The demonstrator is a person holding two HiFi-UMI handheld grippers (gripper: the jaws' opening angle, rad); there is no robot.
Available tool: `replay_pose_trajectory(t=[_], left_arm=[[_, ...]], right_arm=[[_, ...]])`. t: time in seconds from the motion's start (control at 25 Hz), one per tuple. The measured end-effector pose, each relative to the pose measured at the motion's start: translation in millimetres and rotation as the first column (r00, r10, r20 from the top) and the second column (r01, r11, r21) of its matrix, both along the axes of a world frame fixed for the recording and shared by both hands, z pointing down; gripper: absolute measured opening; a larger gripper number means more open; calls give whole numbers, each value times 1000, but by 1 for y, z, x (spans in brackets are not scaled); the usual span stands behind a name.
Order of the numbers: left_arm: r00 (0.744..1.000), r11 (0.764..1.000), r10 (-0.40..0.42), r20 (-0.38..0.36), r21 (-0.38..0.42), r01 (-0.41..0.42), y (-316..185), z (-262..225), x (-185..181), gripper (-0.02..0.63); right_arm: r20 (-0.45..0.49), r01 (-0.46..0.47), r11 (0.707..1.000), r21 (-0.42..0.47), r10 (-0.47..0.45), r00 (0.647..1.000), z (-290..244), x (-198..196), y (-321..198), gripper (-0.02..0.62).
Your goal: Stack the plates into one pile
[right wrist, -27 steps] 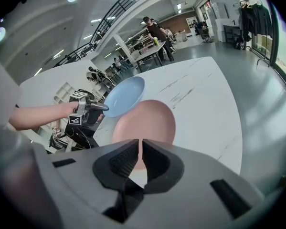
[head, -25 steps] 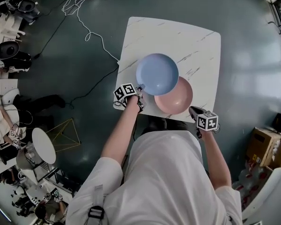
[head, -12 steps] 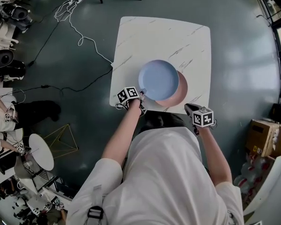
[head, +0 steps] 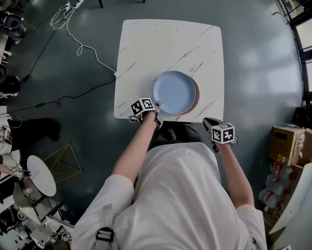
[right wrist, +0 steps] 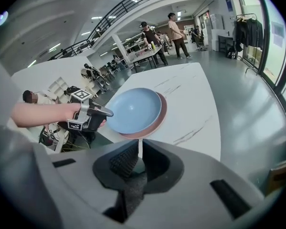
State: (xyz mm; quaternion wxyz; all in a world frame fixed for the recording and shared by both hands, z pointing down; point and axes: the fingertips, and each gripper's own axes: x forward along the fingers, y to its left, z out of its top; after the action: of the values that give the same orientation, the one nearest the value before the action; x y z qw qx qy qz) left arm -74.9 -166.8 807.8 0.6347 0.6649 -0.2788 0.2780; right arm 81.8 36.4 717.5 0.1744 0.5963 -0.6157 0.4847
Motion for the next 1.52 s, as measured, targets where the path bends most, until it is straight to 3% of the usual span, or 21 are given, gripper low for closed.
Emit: replay_pose_trajectory(t=[0.24,0.36,0.44,0.88,0.96,1.12,1.4,1.52], left_arm=[[998,998,59,-23,20,-59,12,-3,18,66],[993,993,113,-25,44,-112,16,-8,21,190],[991,990,128,-27,61,-126,15,-11,21,229],[996,967,81,-35,243,-71,52,-58,-8,238],[997,945,66,-35,324,-51,62,-74,-12,216],[999,864,28,-21,503,-13,87,-110,-19,111],[999,756,17,37,653,-37,153,-150,-29,51],[999,698,34,41,714,-54,177,-174,-26,29]], right_arm=[[4,-17,1000,-12,17,1000,5,1,22,41],[3,-9,1000,-15,9,1000,7,3,26,41],[0,0,1000,-2,0,1000,7,8,21,41],[18,103,991,82,-105,994,-13,23,27,41],[19,125,986,109,-128,992,-22,25,31,41],[-4,189,966,178,-191,982,-41,25,44,41],[-37,205,930,305,-203,978,-82,34,75,41],[-33,205,907,369,-207,978,-101,35,87,41]])
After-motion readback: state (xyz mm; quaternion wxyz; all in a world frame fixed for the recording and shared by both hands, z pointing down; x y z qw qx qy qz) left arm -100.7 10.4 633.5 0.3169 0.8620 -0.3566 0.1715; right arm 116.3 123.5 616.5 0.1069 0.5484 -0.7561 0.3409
